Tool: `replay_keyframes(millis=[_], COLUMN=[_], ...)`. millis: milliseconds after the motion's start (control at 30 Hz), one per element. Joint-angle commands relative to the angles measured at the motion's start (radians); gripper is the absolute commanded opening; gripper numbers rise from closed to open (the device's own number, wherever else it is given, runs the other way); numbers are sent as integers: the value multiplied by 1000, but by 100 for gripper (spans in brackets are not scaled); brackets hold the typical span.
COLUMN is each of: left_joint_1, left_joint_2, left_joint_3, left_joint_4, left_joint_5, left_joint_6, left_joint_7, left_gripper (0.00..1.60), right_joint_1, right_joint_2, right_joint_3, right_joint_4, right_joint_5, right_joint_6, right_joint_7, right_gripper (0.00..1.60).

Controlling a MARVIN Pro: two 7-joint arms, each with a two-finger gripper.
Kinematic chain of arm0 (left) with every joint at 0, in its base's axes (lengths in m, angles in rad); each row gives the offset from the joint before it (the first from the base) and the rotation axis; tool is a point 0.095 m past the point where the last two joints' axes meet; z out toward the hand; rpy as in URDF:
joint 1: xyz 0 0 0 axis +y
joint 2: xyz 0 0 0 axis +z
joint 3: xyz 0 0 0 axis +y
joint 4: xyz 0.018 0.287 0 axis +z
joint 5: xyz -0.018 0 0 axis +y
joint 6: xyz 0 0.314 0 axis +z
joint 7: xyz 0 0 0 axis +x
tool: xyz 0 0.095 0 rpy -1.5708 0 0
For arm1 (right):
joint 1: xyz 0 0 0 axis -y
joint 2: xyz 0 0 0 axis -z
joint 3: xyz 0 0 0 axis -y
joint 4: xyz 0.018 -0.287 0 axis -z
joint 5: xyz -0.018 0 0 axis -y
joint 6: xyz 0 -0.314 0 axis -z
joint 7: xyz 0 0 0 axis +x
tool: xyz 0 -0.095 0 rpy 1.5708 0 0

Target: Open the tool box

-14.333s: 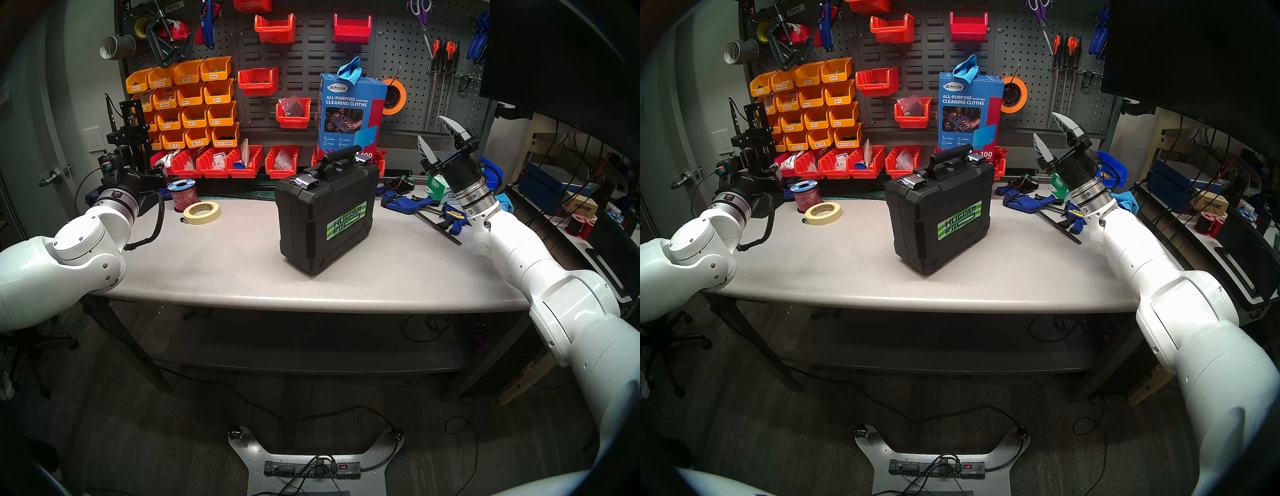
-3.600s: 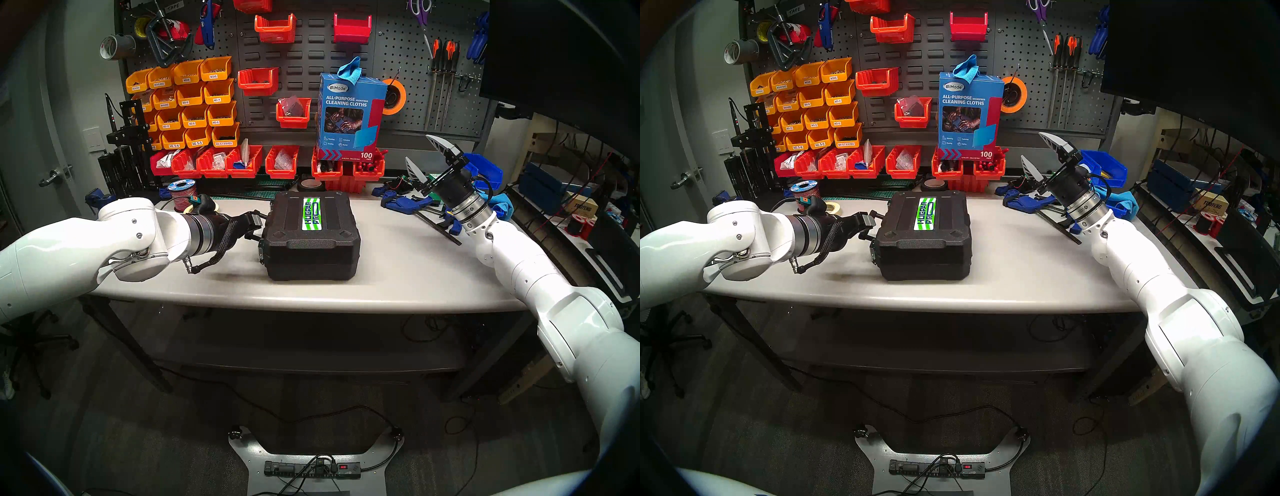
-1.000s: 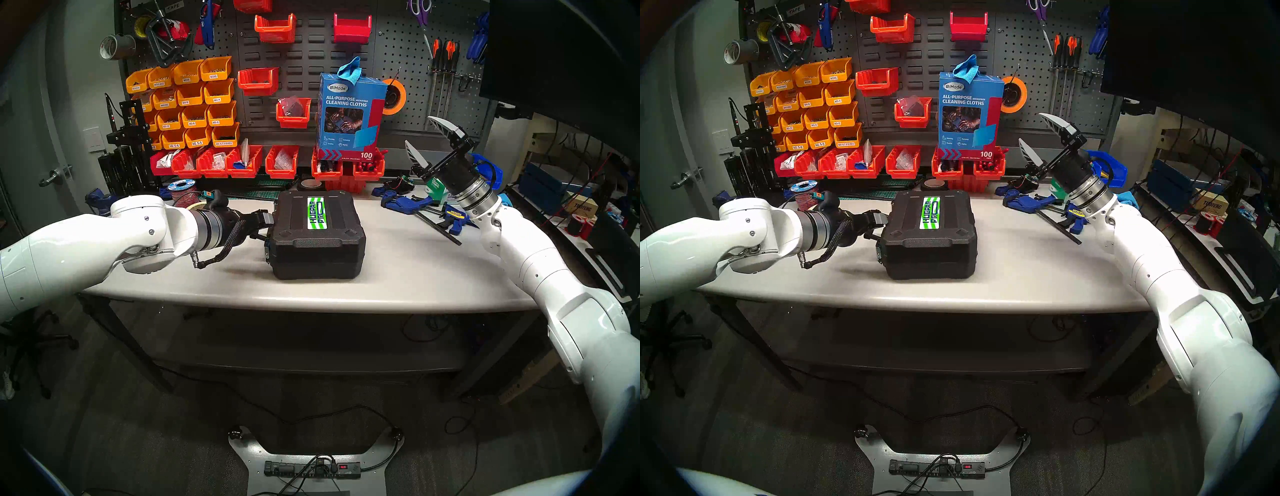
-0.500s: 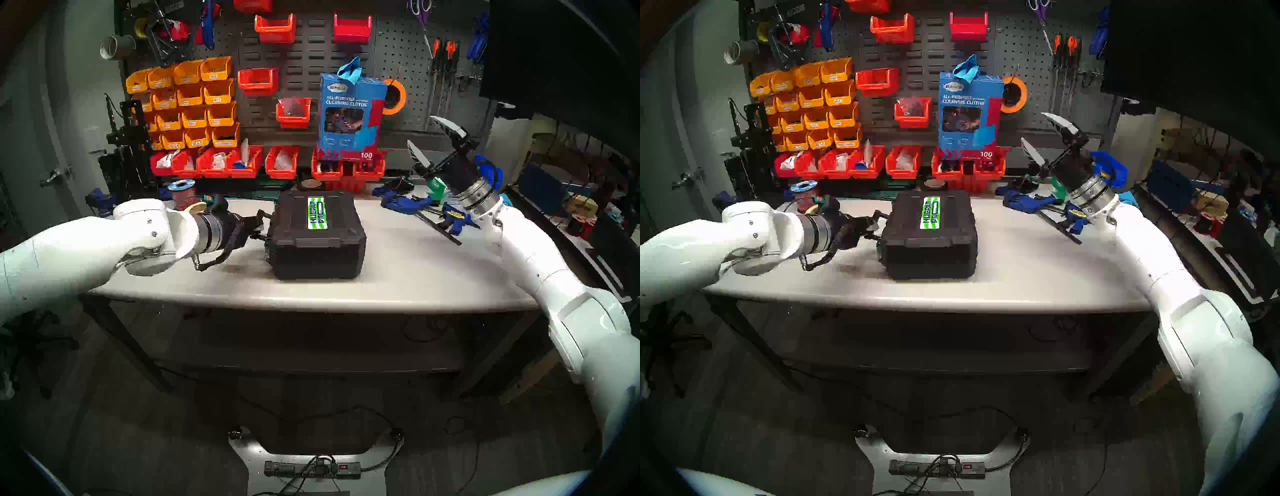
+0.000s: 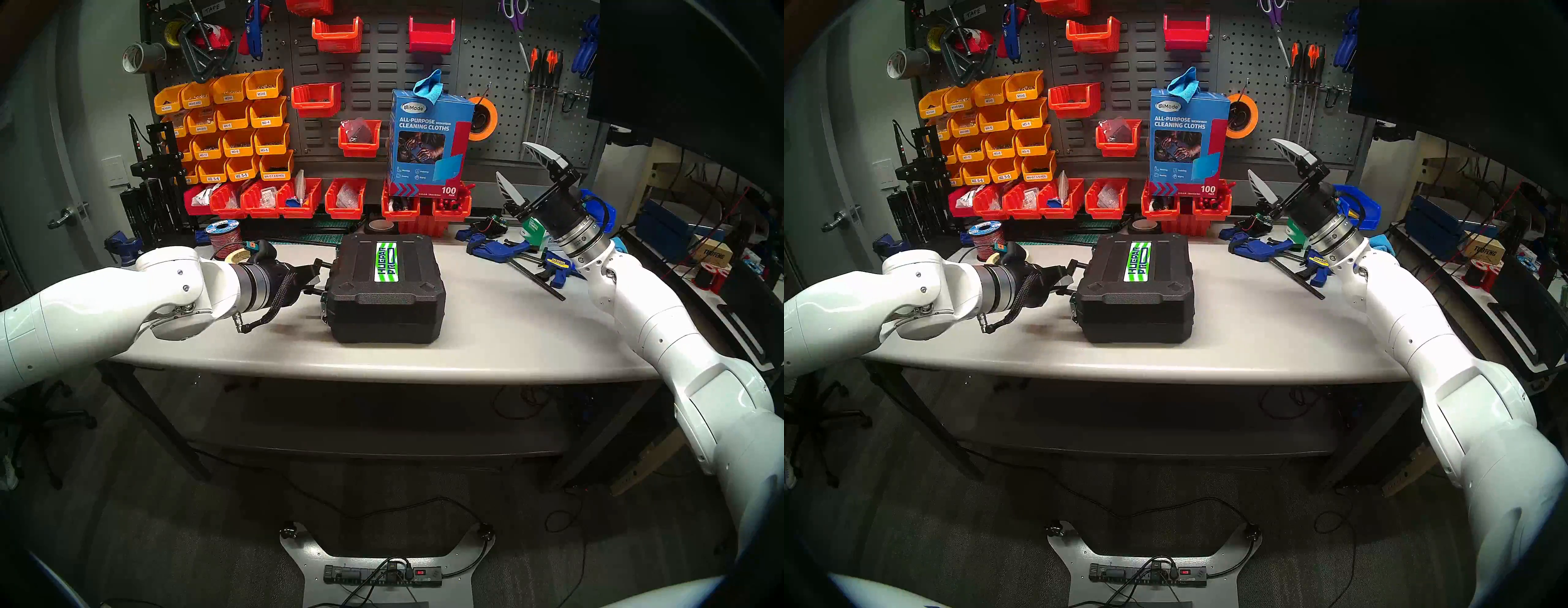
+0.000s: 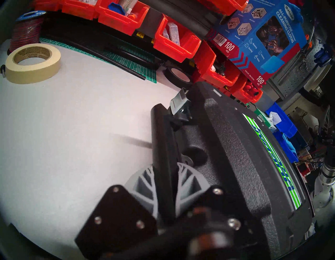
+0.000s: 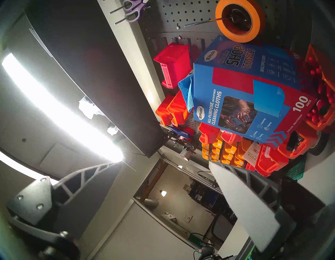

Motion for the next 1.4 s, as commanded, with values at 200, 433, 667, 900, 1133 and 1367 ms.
replay_keyframes(millis=[200,433,667,900,1133,1367], left_joint_1=[14,15,2,-11,-40,-57], left_joint_2=[-15,-22,-30,-46,-52,-73], left_joint_3=[8,6,-9,-22,-49,-80], left_joint_4=[-44,-98,-152,-194,-229,-261], left_joint_5=[-122,-152,-205,-250,-291,-319], left_joint_6=[-37,-77,-109,-144,-181,-197], left_joint_7=[175,232,314,417,505,528], left_gripper=[0,0,0,0,0,0], right_joint_1=[5,0,-7,-10,-13,-17], right_joint_2=[10,14,24,26,27,29], right_joint_3=[9,7,7,8,8,8], right_joint_4=[-12,-14,-17,-19,-19,-18], right_joint_5=[11,13,14,18,21,25], right_joint_6=[5,8,11,15,18,21], right_joint_7=[7,11,18,26,34,40], right_gripper=[160,160,160,160,160,160])
